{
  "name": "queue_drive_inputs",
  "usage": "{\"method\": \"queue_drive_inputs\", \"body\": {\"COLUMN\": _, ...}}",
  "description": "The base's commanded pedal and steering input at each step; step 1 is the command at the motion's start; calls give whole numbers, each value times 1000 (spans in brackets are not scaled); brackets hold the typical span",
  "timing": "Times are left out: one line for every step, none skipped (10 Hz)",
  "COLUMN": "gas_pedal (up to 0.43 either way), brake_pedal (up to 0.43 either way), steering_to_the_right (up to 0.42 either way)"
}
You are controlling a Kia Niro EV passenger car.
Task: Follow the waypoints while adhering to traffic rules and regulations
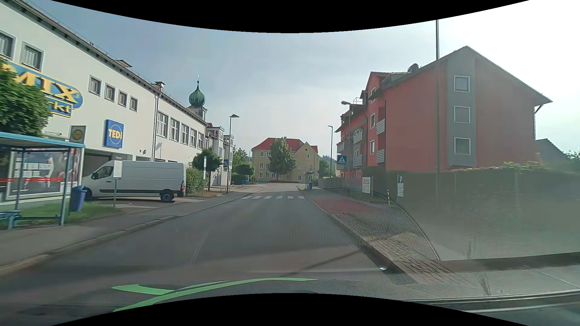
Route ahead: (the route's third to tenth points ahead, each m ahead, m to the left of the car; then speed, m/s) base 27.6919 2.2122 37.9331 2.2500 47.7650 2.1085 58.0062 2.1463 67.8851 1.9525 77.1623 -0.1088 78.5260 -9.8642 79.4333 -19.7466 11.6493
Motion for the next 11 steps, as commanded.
{"method": "queue_drive_inputs", "body": {"gas_pedal": 20, "brake_pedal": 0, "steering_to_the_right": -1}}
{"method": "queue_drive_inputs", "body": {"gas_pedal": 20, "brake_pedal": 0, "steering_to_the_right": -1}}
{"method": "queue_drive_inputs", "body": {"gas_pedal": 20, "brake_pedal": 0, "steering_to_the_right": -1}}
{"method": "queue_drive_inputs", "body": {"gas_pedal": 20, "brake_pedal": 0, "steering_to_the_right": 0}}
{"method": "queue_drive_inputs", "body": {"gas_pedal": 20, "brake_pedal": 0, "steering_to_the_right": 1}}
{"method": "queue_drive_inputs", "body": {"gas_pedal": 20, "brake_pedal": 0, "steering_to_the_right": 2}}
{"method": "queue_drive_inputs", "body": {"gas_pedal": 20, "brake_pedal": 0, "steering_to_the_right": 2}}
{"method": "queue_drive_inputs", "body": {"gas_pedal": 20, "brake_pedal": 0, "steering_to_the_right": 2}}
{"method": "queue_drive_inputs", "body": {"gas_pedal": 20, "brake_pedal": 0, "steering_to_the_right": 2}}
{"method": "queue_drive_inputs", "body": {"gas_pedal": 20, "brake_pedal": 0, "steering_to_the_right": 3}}
{"method": "queue_drive_inputs", "body": {"gas_pedal": 20, "brake_pedal": 0, "steering_to_the_right": 4}}
